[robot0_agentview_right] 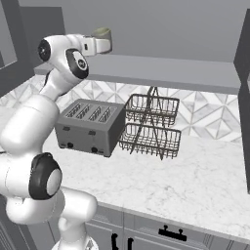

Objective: Gather all objects into one cabinet and sort the glasses and bowls to opposite sides.

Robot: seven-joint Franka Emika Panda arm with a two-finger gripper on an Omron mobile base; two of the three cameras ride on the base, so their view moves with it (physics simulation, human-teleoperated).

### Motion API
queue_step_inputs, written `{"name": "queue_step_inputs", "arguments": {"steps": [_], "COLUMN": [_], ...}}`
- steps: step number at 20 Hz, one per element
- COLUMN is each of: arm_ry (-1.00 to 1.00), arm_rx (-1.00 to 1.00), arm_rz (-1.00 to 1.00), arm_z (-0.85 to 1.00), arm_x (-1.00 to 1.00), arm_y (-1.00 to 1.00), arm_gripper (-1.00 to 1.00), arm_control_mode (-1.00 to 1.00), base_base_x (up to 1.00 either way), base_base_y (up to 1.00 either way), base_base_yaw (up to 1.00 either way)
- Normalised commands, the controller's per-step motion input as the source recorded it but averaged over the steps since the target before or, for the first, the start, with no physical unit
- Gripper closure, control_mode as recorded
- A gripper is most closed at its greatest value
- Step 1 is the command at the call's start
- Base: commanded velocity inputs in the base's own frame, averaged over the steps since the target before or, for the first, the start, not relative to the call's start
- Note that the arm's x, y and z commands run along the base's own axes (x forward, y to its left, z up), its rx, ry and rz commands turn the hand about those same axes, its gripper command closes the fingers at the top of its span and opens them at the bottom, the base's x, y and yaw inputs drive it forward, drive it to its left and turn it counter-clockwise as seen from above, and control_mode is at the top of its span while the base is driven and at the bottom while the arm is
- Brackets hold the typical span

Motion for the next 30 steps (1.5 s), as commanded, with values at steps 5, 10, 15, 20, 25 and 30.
{"name": "queue_step_inputs", "arguments": {"steps": [5, 10, 15, 20, 25, 30], "arm_ry": [-0.01, 0.00, 0.02, 0.02, 0.23, 0.00], "arm_rx": [-0.02, 0.16, 0.26, 0.00, -0.18, 0.00], "arm_rz": [0.00, 0.00, 0.00, 0.00, 0.00, 0.00], "arm_z": [0.22, 0.62, 0.59, 0.00, -0.53, 0.00], "arm_x": [-0.99, -0.99, -0.85, -0.05, -0.23, 0.00], "arm_y": [0.00, 0.00, 0.00, 0.00, 0.00, 0.00], "arm_gripper": [1.00, 1.00, 1.00, 1.00, 1.00, 1.00], "arm_control_mode": [-1.00, -1.00, -1.00, -1.00, -1.00, -1.00], "base_base_x": [0.00, 0.00, 0.00, 0.00, 0.00, 0.00], "base_base_y": [0.00, 0.00, 0.00, 0.00, 0.00, 0.00], "base_base_yaw": [0.00, 0.00, 0.00, 0.00, 0.00, 0.00]}}
